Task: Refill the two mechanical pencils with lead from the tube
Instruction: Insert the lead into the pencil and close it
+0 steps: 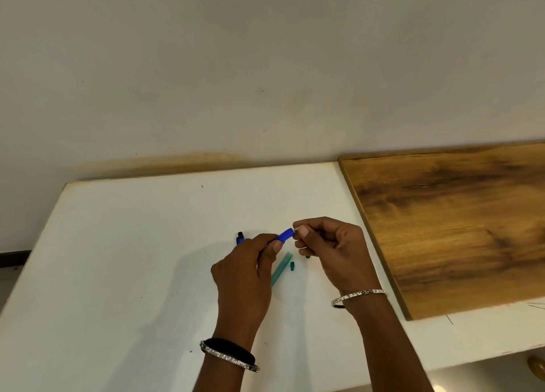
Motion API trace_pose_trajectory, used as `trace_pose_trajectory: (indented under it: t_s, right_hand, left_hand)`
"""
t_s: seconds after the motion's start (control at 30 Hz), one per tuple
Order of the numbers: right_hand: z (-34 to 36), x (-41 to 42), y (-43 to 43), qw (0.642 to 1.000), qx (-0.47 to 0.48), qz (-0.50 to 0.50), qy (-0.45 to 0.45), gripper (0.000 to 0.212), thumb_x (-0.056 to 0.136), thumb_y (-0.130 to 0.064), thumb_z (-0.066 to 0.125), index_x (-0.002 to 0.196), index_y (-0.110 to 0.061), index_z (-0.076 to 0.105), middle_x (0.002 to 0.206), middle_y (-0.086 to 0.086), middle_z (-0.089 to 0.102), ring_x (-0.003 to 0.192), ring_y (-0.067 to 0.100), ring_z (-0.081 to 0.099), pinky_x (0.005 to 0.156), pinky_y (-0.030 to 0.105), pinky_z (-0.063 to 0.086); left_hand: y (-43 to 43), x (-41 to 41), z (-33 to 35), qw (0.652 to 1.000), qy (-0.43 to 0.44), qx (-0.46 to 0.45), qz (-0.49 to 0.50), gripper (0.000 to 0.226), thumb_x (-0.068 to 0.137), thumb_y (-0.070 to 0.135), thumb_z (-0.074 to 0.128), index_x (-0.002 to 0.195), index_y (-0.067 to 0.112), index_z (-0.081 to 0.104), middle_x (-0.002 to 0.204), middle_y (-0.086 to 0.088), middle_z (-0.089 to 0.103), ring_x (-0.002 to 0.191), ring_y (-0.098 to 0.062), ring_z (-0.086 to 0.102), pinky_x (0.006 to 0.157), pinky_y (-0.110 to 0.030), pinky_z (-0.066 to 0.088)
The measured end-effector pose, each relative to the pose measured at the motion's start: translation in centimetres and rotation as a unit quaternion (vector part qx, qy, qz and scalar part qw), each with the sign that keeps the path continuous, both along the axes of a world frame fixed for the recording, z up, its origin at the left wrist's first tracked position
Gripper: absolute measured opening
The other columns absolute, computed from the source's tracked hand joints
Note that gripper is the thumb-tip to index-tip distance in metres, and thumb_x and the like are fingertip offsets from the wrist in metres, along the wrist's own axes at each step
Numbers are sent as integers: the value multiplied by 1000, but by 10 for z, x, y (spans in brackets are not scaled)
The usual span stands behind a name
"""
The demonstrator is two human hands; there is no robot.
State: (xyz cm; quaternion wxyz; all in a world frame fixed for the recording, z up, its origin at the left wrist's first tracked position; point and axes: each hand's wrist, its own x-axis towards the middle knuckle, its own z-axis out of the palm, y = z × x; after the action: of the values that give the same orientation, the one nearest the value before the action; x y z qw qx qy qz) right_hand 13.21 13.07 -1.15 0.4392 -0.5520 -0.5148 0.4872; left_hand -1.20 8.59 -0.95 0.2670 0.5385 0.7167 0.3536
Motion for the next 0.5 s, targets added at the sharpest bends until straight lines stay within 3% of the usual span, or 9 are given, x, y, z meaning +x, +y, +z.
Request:
trace_pose_trajectory:
  t_s: [0.3,0.5]
  right_hand:
    - [0,0,-1,999,20,15,-29,12,88,-12,65,96,-11,74,79,5,75,72,19,73,70,28,61]
    - [0,0,-1,999,16,14,-28,12,89,-12,65,95,-16,75,79,3,76,72,18,73,69,27,60]
  left_hand:
    - [0,1,1,1000,13,9,2,31,92,46,45,105,32,69,81,10,69,77,-9,61,81,-43,49]
    - [1,0,-1,1000,-7,13,-24,49,86,52,37,110,25,70,86,6,70,79,-12,63,81,-37,52]
